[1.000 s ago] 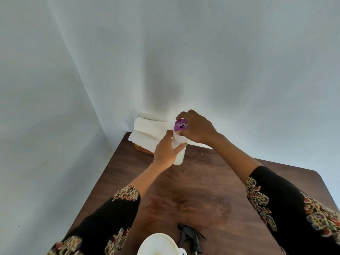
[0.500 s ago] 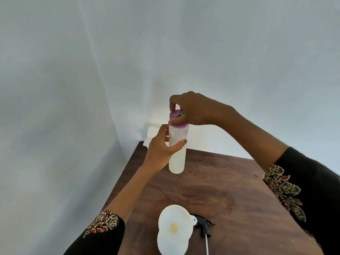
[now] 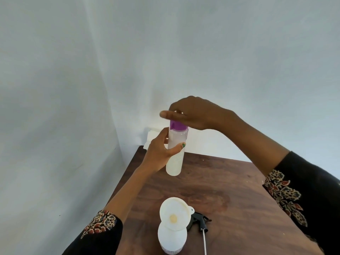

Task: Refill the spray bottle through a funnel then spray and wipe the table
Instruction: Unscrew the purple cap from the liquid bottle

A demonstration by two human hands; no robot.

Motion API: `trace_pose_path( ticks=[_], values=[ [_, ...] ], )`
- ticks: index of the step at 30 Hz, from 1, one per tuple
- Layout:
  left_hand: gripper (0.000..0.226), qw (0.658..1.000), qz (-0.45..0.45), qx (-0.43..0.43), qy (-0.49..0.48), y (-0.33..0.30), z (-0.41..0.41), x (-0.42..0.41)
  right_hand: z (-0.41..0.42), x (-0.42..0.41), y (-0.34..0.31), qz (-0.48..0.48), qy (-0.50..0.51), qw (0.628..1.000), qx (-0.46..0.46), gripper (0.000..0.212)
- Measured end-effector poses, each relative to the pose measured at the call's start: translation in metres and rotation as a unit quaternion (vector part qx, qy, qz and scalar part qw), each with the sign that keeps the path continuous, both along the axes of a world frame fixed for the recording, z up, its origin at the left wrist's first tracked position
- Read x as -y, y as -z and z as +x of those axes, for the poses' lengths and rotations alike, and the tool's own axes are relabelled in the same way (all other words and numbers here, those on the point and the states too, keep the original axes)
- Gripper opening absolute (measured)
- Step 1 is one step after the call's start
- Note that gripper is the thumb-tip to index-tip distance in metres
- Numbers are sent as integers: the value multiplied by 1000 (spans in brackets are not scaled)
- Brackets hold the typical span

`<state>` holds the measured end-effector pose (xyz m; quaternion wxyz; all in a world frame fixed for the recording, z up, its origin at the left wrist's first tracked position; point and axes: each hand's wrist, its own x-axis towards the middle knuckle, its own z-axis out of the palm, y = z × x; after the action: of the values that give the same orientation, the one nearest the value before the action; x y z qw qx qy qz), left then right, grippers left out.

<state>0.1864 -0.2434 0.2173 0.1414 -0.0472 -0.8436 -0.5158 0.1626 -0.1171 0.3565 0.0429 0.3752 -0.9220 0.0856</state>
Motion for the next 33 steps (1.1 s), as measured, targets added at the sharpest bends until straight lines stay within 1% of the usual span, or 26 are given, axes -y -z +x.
trace_pose_path(
  ticks=[1,2,4,5,6,7,8,9,10,11,12,13,15,16,17,18,19,20,21,22,23,25,27,29,31,33],
  values=[
    [55,1000,-5,2,1,0,0,0,5,2,0,-27,-20,999,27,61],
    [56,1000,-8,3,5,0,2,-1,10,2,-2,-77,-39,993,81,62],
    [57,1000,-10,5,16,0,4,-2,20,2,-11,-214,-71,955,193,61],
    [57,1000,-10,7,17,1,4,-2,22,2,-13,-258,-83,942,195,60],
    [57,1000,-10,10,15,1,4,-3,21,2,-14,-261,-78,952,141,59],
    [56,1000,-10,12,13,0,5,-3,19,2,-13,-203,-51,977,44,59],
    [56,1000,-11,12,13,0,6,-3,16,2,-11,-93,-11,994,-61,60],
    [55,1000,-11,11,14,0,6,-4,15,1,-7,8,26,992,-126,63],
    [55,1000,-11,12,14,1,7,-4,13,1,-2,66,46,988,-129,65],
    [56,1000,-9,14,15,1,7,-4,12,0,2,72,41,993,-83,66],
    [58,1000,-6,16,18,2,7,-4,14,-1,4,36,19,999,-15,65],
    [60,1000,-4,18,21,2,8,-4,18,0,4,-24,-15,998,57,63],
    [63,999,2,19,27,4,7,-5,25,3,0,-169,-67,967,181,58],
    [62,999,3,21,28,6,7,-5,28,5,-3,-221,-83,951,198,56],
    [61,999,4,24,26,7,7,-6,27,6,-4,-239,-86,952,170,54],
    [60,999,4,26,25,7,7,-6,24,6,-5,-215,-69,969,100,53],
    [58,999,2,26,24,7,7,-6,21,5,-6,-136,-28,990,-2,53],
    [58,999,0,24,25,6,7,-6,19,4,-5,-31,26,995,-94,55],
    [57,999,-2,23,25,6,7,-7,15,2,-3,53,73,986,-141,58],
    [58,999,-3,22,23,6,6,-7,13,0,0,100,102,980,-136,59],
    [58,1000,-5,23,20,6,6,-7,11,-3,3,108,110,983,-95,56],
    [58,1000,-7,23,20,8,5,-6,10,-7,6,56,76,995,18,40],
    [58,999,-13,26,25,10,5,-5,10,-12,5,15,18,996,85,24],
    [60,999,-27,31,32,10,4,-3,9,-17,2,20,-32,993,107,29],
    [60,998,-28,37,44,7,3,-3,8,-20,1,23,-61,990,127,36],
    [59,997,-24,39,59,3,2,-3,5,-23,1,12,-86,987,134,38]
  ],
)
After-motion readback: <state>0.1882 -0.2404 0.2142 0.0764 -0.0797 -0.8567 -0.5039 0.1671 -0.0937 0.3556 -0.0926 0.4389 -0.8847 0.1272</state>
